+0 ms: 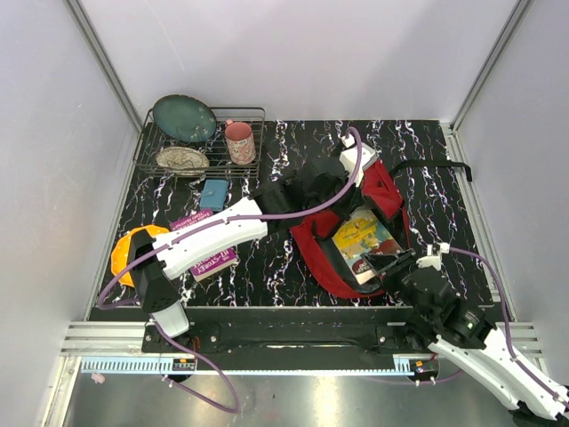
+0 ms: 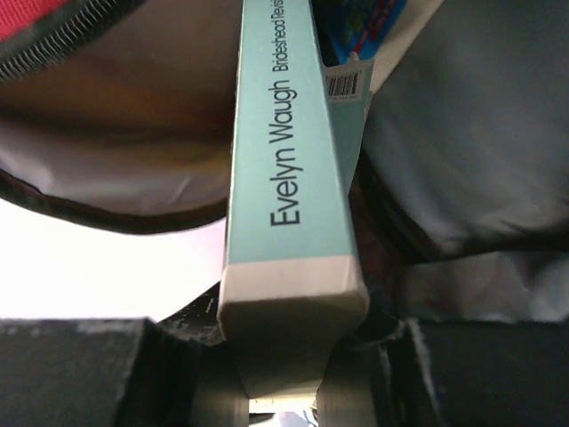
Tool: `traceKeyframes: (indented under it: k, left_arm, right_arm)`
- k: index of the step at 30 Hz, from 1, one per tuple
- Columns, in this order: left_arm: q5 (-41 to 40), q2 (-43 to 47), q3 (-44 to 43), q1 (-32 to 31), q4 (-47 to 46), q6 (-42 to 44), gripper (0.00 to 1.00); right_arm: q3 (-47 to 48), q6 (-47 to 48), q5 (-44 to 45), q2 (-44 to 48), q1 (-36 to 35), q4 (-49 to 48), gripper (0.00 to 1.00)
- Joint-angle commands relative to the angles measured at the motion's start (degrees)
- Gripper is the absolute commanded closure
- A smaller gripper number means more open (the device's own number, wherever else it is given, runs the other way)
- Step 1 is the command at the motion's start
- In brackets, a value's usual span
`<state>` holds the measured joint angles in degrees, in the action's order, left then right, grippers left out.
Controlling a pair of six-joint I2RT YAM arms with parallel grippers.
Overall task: Pack the student bag
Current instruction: Place the book in the student bag.
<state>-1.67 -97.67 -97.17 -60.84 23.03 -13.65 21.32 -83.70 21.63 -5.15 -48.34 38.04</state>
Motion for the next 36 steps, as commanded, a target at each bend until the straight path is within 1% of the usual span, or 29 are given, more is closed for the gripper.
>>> traceKeyframes:
  k: [1,2,4,10,12,16,17,21,26,29,31,33,36]
  left_arm:
    - [1.32,5.03,1.19,-0.16,-6.58,-1.38,1.00]
    - [2.71,5.12,1.36,-0.16,-6.85,-1.64,1.00]
    - [3.34,5.03,1.36,-0.16,-7.47,-1.99,1.00]
    - [3.69,4.68,1.10,-0.16,-7.38,-2.00,1.00]
    - [3.61,4.68,0.93,-0.16,-7.38,-1.91,1.00]
    - [3.34,4.94,1.19,-0.16,-7.29,-1.82,1.00]
    - [3.43,4.86,1.01,-0.16,-7.29,-1.82,1.00]
    - [3.87,4.68,1.10,-0.16,-7.29,-1.91,1.00]
    - [4.22,4.68,1.10,-0.16,-7.29,-1.91,1.00]
    - [4.57,4.77,1.28,-0.16,-7.38,-1.91,1.00]
    - [5.19,4.77,1.28,-0.16,-7.56,-1.91,1.00]
    - [5.71,4.77,1.28,-0.16,-7.56,-2.08,1.00]
    - [5.98,4.86,1.54,-0.16,-7.47,-1.30,1.00]
  right_arm:
    - [-0.66,-5.94,5.70,-2.49,0.08,-18.52,1.00]
    - [-1.28,-6.47,6.58,-4.15,0.08,-21.14,1.00]
    - [-1.72,-8.66,7.02,-8.01,0.00,-22.66,1.00]
    - [0.65,-9.20,1.15,-20.67,0.00,-30.56,1.00]
    - [1.44,-8.33,-1.67,-22.88,0.08,-35.56,1.00]
    - [2.67,-8.05,-3.17,-28.06,0.34,-37.51,1.00]
    - [2.24,-8.75,-4.21,-28.68,0.78,-41.00,1.00]
    - [-0.49,-10.60,-10.02,-31.94,5.26,-47.61,1.00]
    - [-1.02,-10.17,-13.45,-33.17,12.11,-49.82,1.00]
    - [-1.02,-9.90,-14.94,-33.78,14.93,-49.64,1.00]
    - [-1.46,-9.20,-14.16,-34.23,16.08,-49.73,1.00]
    - [-2.07,-7.36,-10.39,-34.40,15.99,-49.12,1.00]
    - [-4.00,-7.27,-5.38,-34.49,15.99,-48.59,1.00]
